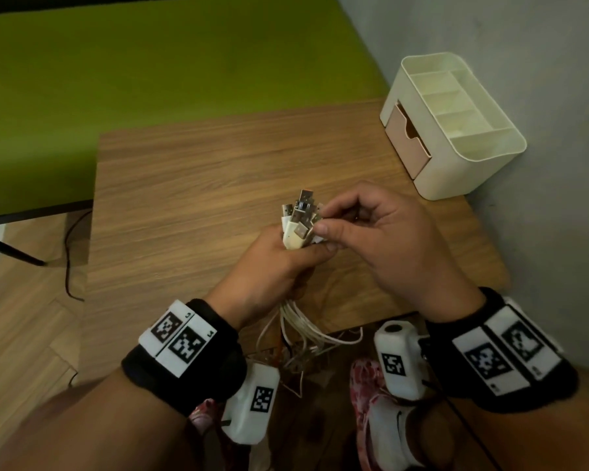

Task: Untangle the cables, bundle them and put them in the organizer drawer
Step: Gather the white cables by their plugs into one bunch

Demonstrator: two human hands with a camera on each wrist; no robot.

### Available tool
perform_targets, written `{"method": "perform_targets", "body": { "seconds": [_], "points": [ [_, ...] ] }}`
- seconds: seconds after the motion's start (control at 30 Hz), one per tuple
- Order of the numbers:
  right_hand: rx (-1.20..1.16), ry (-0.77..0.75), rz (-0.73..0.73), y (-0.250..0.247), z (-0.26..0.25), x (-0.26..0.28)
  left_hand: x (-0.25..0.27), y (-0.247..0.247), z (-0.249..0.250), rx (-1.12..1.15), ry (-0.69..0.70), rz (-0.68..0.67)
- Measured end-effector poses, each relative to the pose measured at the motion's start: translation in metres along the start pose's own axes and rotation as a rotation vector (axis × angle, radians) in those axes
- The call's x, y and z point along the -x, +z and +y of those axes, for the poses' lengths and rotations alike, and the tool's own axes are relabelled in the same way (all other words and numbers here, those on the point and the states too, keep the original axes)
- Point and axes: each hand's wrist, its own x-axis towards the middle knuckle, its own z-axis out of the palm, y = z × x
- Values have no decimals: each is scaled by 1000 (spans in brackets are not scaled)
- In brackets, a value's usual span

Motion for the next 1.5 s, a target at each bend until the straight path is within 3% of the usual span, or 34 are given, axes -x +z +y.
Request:
{"method": "perform_targets", "body": {
  "seconds": [0.13, 0.27, 0.33, 0.6, 0.77, 0.87, 0.93, 1.0, 1.1, 1.23, 1.5],
  "points": [
    [54, -2, 49, 3, 3, 0, 1, 1, 4, 5, -4, -19],
    [-98, 48, -113, 3, 6, 0, 2, 0, 5, -53, 14, -49],
    [-50, 65, -163, 2, 4, 0, 2, -1, 3, -99, 10, -49],
    [-61, 86, -225, -2, 1, 1, -1, -1, -3, -67, -50, 21],
    [-62, 79, -222, -1, 3, 2, -2, 1, -3, -5, -17, 30],
    [-281, 219, -219, 10, 10, 8, -3, 0, 2, 121, 33, 38],
    [-494, 314, -305, 20, 13, 12, -3, -1, 7, 209, 55, 40],
    [-551, 371, -417, 35, 13, 18, -2, -5, 11, 267, 62, 57],
    [-371, 450, -474, 54, 12, 27, -3, -13, 17, 305, 81, 106],
    [-79, 409, -453, 54, 0, 25, -5, -28, 25, 323, 142, 201],
    [-44, 361, -437, 52, -1, 21, -7, -35, 26, 559, 83, 98]
  ]
}}
